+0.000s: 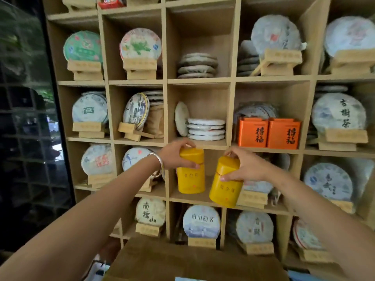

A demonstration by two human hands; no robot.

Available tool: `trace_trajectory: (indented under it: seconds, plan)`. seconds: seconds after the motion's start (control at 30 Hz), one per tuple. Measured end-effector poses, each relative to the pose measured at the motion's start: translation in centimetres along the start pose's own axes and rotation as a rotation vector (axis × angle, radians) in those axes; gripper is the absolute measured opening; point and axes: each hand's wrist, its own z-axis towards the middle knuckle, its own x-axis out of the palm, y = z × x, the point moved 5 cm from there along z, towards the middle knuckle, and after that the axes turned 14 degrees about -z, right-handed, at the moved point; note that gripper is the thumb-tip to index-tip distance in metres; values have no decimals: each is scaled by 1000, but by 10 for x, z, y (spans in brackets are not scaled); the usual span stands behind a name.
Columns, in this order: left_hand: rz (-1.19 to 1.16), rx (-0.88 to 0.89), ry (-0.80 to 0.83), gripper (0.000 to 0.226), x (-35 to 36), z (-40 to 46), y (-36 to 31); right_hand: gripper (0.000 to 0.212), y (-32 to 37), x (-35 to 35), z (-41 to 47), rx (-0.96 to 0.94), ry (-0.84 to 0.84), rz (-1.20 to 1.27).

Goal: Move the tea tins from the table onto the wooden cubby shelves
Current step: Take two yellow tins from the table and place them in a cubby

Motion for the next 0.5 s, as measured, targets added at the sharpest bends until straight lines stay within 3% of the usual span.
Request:
trace_trajectory:
  seconds: [0.27, 0.5]
  plan:
    - [90, 0, 16, 70, -76, 98, -13, 78, 8, -47, 121, -76, -83, 1]
    - [171, 29, 36, 79, -104, 172, -7, 80, 11, -72, 212, -8, -138, -130]
